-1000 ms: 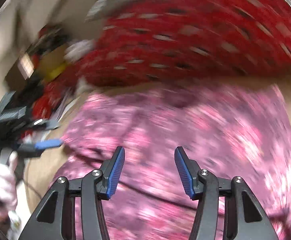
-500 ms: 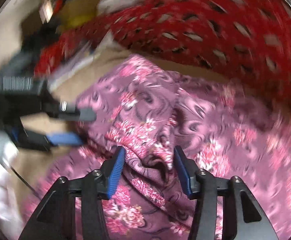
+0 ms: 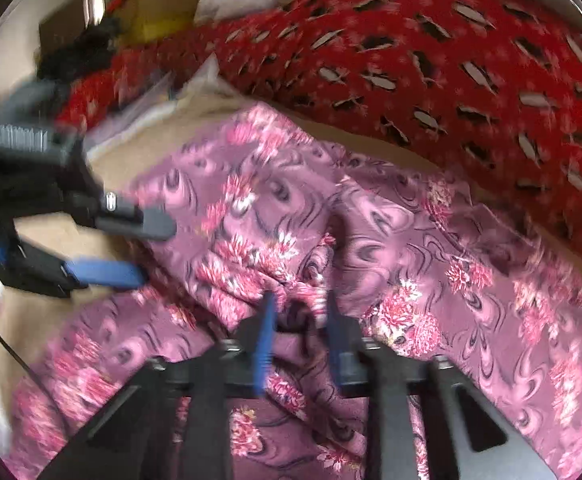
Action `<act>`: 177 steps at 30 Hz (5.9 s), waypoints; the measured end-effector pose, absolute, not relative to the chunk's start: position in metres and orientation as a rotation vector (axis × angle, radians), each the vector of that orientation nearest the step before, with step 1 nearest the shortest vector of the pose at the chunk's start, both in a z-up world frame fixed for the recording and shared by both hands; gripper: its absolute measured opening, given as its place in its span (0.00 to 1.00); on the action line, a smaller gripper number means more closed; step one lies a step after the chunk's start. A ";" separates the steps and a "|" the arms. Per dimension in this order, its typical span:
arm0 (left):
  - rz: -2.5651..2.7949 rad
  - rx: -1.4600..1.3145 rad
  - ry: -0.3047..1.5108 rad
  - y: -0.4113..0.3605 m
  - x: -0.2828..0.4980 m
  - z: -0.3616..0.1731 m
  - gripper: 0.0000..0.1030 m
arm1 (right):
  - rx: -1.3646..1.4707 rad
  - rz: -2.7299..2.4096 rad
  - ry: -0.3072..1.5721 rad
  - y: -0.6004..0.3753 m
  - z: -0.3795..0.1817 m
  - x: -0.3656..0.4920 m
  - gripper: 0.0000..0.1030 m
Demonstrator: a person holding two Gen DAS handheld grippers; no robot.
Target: Fold small clothes
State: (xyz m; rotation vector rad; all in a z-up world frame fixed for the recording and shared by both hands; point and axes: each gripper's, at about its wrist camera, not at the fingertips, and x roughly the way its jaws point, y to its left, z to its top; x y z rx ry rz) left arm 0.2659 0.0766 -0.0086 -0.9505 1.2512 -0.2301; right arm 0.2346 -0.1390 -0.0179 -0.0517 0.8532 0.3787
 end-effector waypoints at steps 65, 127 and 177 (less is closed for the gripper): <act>-0.347 -0.829 1.226 0.050 0.248 -0.019 0.27 | -0.285 0.510 0.927 -0.113 0.009 0.355 0.03; -0.300 -0.670 1.620 0.176 0.005 -0.040 0.50 | 0.811 0.190 1.074 -0.409 -0.074 -0.177 0.56; -0.344 -0.842 1.162 0.100 0.327 0.058 0.07 | 1.058 0.312 0.608 -0.489 0.004 0.123 0.06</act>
